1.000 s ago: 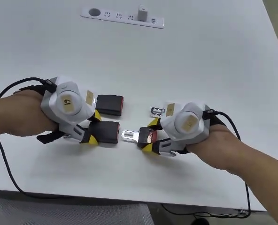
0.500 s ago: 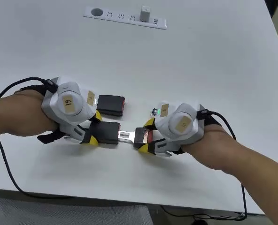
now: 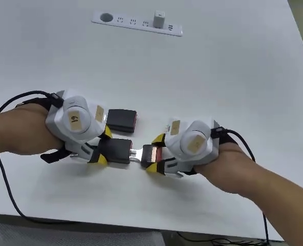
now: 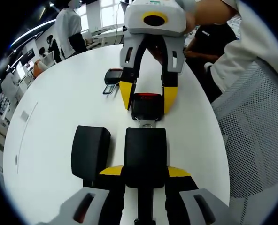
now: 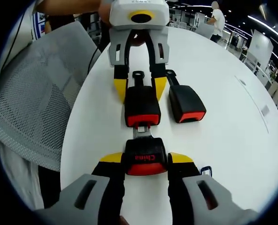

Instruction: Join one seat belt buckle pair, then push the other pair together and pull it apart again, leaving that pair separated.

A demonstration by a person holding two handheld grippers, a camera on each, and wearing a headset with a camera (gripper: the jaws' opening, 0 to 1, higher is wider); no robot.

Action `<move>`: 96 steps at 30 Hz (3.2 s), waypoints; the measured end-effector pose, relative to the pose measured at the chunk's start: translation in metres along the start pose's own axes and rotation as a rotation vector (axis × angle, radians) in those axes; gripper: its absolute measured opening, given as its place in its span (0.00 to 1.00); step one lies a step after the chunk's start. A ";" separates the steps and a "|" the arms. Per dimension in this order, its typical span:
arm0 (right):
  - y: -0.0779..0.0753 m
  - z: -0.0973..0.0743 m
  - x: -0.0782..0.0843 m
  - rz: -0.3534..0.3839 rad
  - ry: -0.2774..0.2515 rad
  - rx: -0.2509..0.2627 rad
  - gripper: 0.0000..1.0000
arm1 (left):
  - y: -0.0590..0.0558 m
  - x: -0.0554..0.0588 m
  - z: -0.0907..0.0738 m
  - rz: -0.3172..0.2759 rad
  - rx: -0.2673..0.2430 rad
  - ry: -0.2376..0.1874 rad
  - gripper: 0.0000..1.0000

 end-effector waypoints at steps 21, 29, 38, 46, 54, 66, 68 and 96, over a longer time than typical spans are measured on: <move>0.002 0.004 -0.006 -0.003 -0.023 0.011 0.31 | -0.001 0.000 0.001 0.016 0.003 0.000 0.32; 0.003 0.010 -0.012 -0.006 -0.037 0.011 0.31 | -0.001 0.001 0.001 0.014 0.005 -0.010 0.32; -0.002 0.012 -0.011 -0.010 -0.027 0.008 0.31 | 0.001 0.007 0.003 -0.005 0.008 -0.052 0.32; 0.000 0.014 -0.012 -0.008 -0.021 0.018 0.31 | 0.001 -0.001 0.005 0.041 0.013 0.004 0.33; 0.002 0.014 -0.014 -0.008 -0.021 0.022 0.31 | 0.002 0.001 0.004 0.050 0.017 0.005 0.33; 0.004 0.011 -0.014 -0.004 -0.030 0.019 0.30 | 0.003 0.006 0.000 -0.005 0.030 -0.069 0.32; 0.004 0.010 -0.015 -0.004 -0.030 0.021 0.30 | 0.005 0.007 0.000 -0.008 0.030 -0.070 0.32; 0.000 0.010 -0.014 0.013 -0.038 0.006 0.31 | 0.002 0.003 0.000 0.006 0.019 -0.065 0.32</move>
Point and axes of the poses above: the centre of the closed fingertips' face, and the gripper's own axes: z roughly forward along the fingers, y roughly to its left, x roughly out of its underside, the point moved 9 cm from there along -z, roughly backward along the fingers, and after that the axes turned 12 degrees about -x, right-handed, at the moved point
